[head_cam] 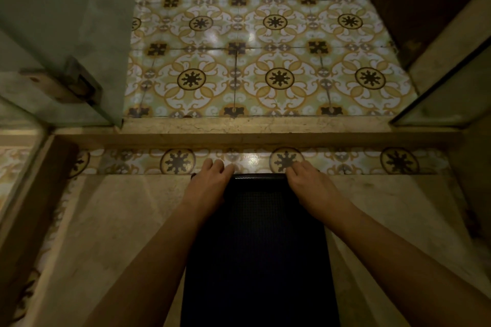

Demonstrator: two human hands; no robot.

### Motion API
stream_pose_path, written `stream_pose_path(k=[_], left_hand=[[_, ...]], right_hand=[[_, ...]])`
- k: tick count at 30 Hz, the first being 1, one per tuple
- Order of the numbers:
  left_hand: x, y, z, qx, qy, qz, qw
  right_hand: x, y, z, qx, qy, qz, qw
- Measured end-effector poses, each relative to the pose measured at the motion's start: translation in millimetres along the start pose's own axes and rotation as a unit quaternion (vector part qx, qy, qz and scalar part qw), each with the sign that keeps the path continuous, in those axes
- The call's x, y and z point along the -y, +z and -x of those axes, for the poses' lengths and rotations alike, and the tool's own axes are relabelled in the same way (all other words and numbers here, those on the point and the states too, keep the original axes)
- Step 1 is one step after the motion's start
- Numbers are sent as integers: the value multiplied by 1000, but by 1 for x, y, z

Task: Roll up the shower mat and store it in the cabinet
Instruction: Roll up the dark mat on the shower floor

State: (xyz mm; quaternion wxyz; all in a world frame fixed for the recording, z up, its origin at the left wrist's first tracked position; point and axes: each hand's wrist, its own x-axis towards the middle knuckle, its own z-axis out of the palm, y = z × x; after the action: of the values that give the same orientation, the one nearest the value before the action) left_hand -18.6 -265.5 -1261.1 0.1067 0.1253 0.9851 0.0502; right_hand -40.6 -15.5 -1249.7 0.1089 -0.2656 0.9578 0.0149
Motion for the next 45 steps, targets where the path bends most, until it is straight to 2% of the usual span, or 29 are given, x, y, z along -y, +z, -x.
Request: stream_pose_path(k=[4, 9, 16, 22, 29, 34, 41, 45], left_hand=[[-6, -5, -2, 10, -14, -5, 1000], [-7, -4, 2, 6, -21, 7, 1000], [1, -9, -4, 25, -9, -3, 1000], [-3, -1, 6, 4, 7, -47, 999], [6, -7, 4, 17, 27, -31, 999], [4, -8, 4, -12, 40, -23, 999], [9, -13, -1, 31, 32, 19, 999], [6, -16, -2, 2, 38, -1, 999]], right_hand=[[3, -2, 2, -9, 19, -9, 1000], [3, -3, 4, 8, 1, -34, 999], [3, -8, -2, 9, 24, 12, 1000], [-6, 5, 9, 13, -15, 2, 1000], [-1, -5, 1, 4, 6, 15, 1000], [-2, -5, 6, 3, -5, 27, 1000], [-13, -2, 11, -8, -23, 13, 1000], [-7, -10, 7, -4, 3, 15, 1000]])
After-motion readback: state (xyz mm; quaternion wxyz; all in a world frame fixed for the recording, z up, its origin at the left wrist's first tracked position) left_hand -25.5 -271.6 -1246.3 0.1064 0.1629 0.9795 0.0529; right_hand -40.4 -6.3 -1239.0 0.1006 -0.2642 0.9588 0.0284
